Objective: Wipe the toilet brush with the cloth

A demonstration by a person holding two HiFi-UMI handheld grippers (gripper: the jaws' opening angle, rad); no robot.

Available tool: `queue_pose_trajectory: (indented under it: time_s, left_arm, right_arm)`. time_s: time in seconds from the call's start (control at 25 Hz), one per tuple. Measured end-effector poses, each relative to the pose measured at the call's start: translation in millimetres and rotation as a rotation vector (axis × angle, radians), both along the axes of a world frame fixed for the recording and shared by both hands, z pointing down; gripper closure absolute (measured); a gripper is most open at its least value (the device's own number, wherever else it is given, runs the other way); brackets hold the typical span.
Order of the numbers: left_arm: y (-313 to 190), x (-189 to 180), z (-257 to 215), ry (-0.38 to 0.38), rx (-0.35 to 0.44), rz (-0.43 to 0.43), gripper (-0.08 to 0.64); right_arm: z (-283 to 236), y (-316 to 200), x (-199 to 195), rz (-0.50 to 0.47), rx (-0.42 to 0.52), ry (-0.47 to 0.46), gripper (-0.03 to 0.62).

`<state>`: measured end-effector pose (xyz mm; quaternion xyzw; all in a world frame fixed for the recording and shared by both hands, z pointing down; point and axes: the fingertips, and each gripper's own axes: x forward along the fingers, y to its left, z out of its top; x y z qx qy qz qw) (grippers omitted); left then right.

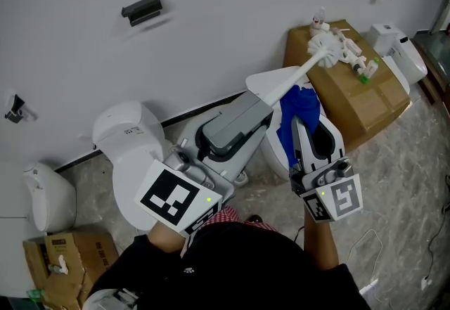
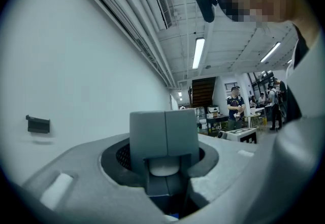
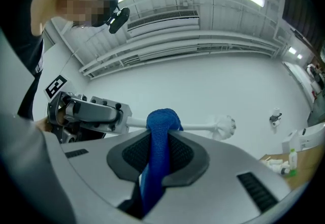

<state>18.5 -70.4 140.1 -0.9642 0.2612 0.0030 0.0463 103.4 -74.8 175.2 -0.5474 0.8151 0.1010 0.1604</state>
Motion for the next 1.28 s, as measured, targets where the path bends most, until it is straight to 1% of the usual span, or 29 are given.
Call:
queue_pose_trajectory:
  time_s: [0.16, 0.4, 0.6, 0.76, 0.88, 1.04, 1.28]
  left_arm:
    - [5, 2, -2, 0.010, 0.000, 0.013, 0.390]
    - [9, 7, 0, 0.002, -0.003, 0.028, 0.390]
    - [10, 11, 1, -0.005, -0.012, 0.045, 0.390]
    - [13, 12, 2, -0.011, -0.014, 0.054, 0.390]
    - [14, 12, 1, -0.011, -0.011, 0.061, 0.390]
    - [16, 11, 1, -0.021, -0.005, 0.061, 0.390]
    - [18, 11, 3, -0.018, -0.019, 0.072, 0.390]
  right_arm:
    - [0, 2, -12, -0.033, 0.002, 0.007, 0.528]
    - [1, 2, -22, -0.075, 0.001, 0.006, 0.528]
    - [-4, 4, -28, -0.113, 0.029, 0.013, 0.528]
    - [-5, 6, -29, -0.120, 0.041, 0.025, 0.528]
    - [-10, 7, -31, -0.131, 0.047, 0.001, 0.528]
    - [-7, 6, -30, -0.114, 0.035, 0.015, 0.528]
    - [-8, 8, -29, -0.105, 0.034, -0.003, 0.528]
